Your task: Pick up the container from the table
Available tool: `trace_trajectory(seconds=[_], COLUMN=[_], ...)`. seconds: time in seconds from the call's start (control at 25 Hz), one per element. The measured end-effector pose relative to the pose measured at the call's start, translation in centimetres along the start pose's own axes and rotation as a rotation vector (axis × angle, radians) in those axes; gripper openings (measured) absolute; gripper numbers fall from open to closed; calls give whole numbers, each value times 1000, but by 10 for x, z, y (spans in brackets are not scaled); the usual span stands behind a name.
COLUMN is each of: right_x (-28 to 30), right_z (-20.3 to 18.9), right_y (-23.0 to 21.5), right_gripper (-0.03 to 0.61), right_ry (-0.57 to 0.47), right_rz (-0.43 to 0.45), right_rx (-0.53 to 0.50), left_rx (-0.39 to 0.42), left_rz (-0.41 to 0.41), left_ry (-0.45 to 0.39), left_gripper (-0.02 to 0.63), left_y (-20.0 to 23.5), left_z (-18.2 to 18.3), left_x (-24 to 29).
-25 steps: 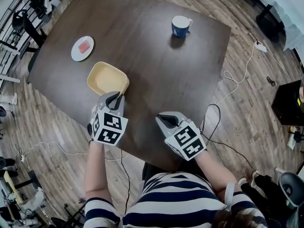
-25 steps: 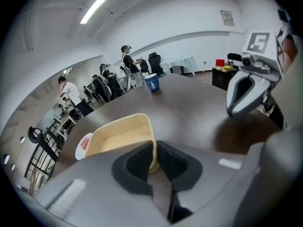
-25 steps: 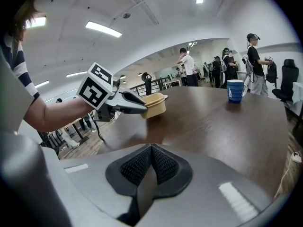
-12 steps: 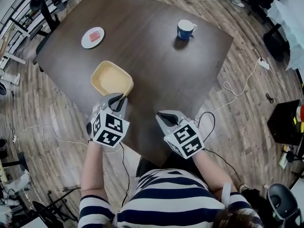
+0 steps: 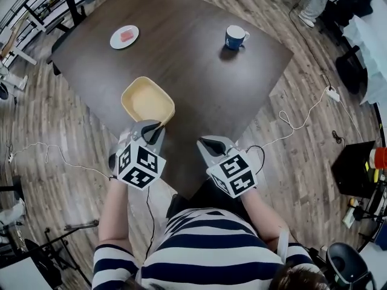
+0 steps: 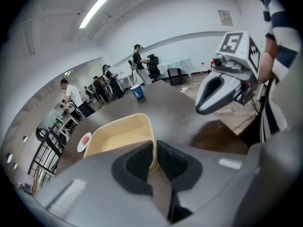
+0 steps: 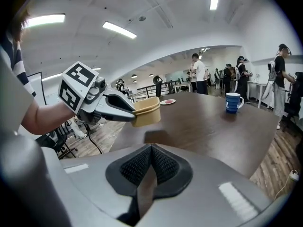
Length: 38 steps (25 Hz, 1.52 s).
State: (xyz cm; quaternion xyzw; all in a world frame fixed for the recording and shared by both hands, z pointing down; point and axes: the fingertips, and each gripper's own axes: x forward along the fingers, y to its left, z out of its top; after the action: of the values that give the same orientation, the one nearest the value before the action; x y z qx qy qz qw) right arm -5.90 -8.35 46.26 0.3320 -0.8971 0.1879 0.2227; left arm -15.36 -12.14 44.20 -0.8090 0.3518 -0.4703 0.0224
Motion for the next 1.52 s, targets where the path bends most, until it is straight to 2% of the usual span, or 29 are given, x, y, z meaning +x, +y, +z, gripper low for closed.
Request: trace_trajectory(seconds=[0.6, 0.96, 1.52], right_x=[-41, -61, -66], right_z=[-18, -24, -20], right_y=[14, 14, 14], right_gripper=[-5, -5, -5], right_ry=[-11, -21, -45], right_rz=[19, -4, -37], right_rx=[-27, -19, -8], left_rx=[-41, -48, -53], left_rz=[-21, -55, -44], left_ry=[41, 29, 18], left_gripper=[0, 0, 0], left_y=[-77, -117, -120], left_z=[-15, -14, -14], left_x=[-38, -48, -56])
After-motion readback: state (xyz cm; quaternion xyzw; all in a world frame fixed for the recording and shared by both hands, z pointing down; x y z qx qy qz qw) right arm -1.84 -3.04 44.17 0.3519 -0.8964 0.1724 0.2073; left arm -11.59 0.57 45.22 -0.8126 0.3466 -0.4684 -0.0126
